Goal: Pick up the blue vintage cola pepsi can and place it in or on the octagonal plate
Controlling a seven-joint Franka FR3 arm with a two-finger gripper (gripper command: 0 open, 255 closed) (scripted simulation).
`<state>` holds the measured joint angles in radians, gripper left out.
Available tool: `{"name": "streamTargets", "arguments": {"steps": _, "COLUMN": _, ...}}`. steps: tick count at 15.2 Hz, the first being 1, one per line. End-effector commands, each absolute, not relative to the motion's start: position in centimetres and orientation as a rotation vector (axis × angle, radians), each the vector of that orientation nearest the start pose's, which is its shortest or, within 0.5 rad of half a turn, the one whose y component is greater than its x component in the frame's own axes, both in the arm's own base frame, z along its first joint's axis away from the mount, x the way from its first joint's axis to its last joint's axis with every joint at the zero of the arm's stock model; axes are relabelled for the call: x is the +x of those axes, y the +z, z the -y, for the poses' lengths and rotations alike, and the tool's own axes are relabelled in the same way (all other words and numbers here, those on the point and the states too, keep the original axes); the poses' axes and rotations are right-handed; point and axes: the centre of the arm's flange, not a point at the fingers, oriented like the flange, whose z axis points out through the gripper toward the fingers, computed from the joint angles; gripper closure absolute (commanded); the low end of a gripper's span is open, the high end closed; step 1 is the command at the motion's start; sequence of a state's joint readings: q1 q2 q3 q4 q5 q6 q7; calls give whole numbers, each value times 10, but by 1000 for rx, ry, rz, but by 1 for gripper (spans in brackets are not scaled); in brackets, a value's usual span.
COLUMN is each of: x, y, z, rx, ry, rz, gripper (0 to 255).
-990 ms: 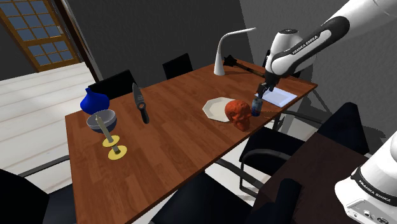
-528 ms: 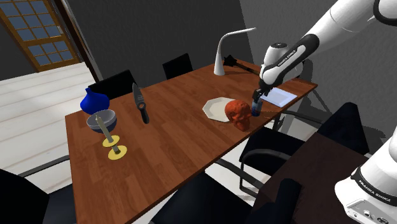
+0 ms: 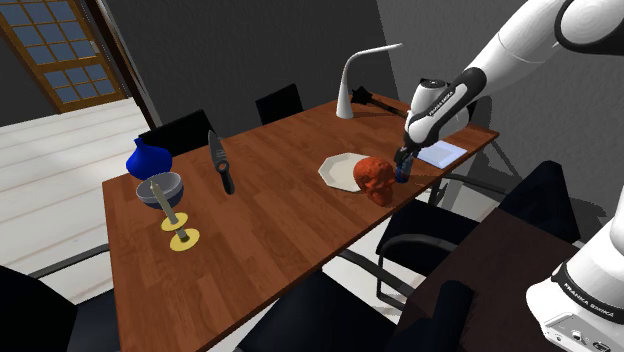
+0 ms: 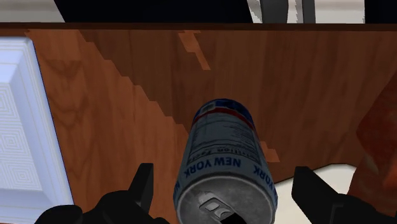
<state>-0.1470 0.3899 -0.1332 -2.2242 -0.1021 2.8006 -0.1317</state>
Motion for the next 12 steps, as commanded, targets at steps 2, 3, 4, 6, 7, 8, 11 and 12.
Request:
{"name": "streamTargets", "arguments": {"steps": 2, "x": 547, "y": 215, "z": 153, "rx": -3259, "ry": -270, "rz": -67, "gripper": 0}}
{"name": "streamTargets", "arguments": {"steps": 3, "x": 547, "y": 215, "z": 153, "rx": -3259, "ry": -270, "rz": -67, "gripper": 0}}
{"name": "streamTargets", "arguments": {"steps": 4, "x": 547, "y": 215, "z": 153, "rx": -3259, "ry": -270, "rz": -67, "gripper": 0}}
{"name": "streamTargets", "arguments": {"steps": 6, "x": 547, "y": 215, "z": 153, "rx": -3259, "ry": -270, "rz": -67, "gripper": 0}}
{"name": "streamTargets", "arguments": {"steps": 7, "x": 547, "y": 215, "z": 153, "rx": -3259, "ry": -270, "rz": -67, "gripper": 255}}
{"name": "streamTargets", "arguments": {"steps": 8, "x": 547, "y": 215, "z": 153, "rx": -3259, "ry": -270, "rz": -67, "gripper": 255}}
{"name": "streamTargets", "arguments": {"steps": 11, "x": 547, "y": 215, "z": 153, "rx": -3259, "ry": -270, "rz": -67, "gripper": 255}}
{"name": "streamTargets", "arguments": {"steps": 12, "x": 547, "y": 215, "z": 153, "rx": -3259, "ry": -270, "rz": -67, "gripper": 255}}
